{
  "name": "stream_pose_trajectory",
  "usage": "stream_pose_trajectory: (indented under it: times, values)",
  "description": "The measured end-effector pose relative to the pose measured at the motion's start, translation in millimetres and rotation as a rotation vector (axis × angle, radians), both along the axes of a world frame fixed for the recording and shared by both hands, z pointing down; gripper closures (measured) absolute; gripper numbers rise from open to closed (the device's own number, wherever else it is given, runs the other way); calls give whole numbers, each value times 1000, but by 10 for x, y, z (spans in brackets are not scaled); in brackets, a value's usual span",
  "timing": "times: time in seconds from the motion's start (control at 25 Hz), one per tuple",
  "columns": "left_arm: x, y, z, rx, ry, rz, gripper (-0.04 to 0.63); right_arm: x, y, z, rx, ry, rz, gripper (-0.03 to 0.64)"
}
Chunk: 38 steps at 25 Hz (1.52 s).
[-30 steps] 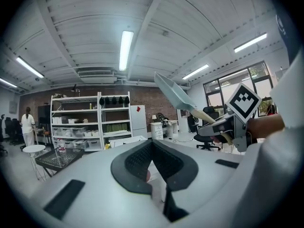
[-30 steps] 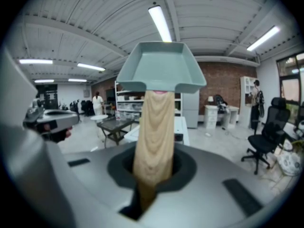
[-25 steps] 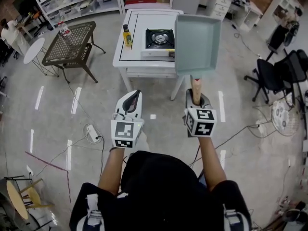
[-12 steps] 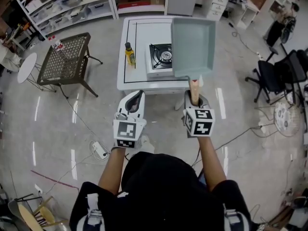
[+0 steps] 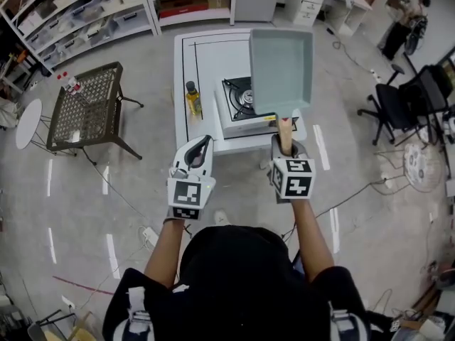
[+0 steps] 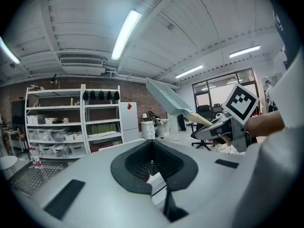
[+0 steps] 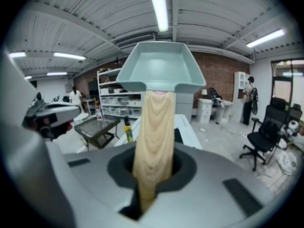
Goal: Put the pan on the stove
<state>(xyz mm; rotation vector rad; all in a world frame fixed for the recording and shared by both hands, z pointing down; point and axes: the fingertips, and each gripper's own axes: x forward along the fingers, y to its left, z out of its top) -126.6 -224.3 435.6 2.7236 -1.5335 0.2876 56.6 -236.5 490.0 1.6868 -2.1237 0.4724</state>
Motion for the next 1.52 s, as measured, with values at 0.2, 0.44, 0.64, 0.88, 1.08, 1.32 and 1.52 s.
stream_pose_trajectory:
  times: [0.2, 0.44, 0.64, 0.88, 1.08, 1.32, 1.52]
  values:
    - [-36, -194, 66, -8, 8, 9, 571, -16, -165, 131, -55, 39, 4, 572]
    - [-16, -398, 177, -32, 35, -10, 571, -2, -419, 380, -139, 64, -5, 571]
    - [-45, -601, 260, -54, 27, -41, 571, 17, -676, 593, -198, 86, -30, 571]
    - [-11, -841, 378, -62, -15, -65, 571, 60, -990, 903, -282, 103, -47, 571]
    - [27, -946, 461, -78, -31, -79, 571, 78, -1150, 1149, -343, 115, -60, 571]
    - [41, -1045, 550, -95, -37, -95, 571, 72, -1242, 1484, -422, 121, -80, 571]
    - [57, -1052, 624, -113, -41, -98, 571, 86, -1170, 1753, -512, 135, -79, 571]
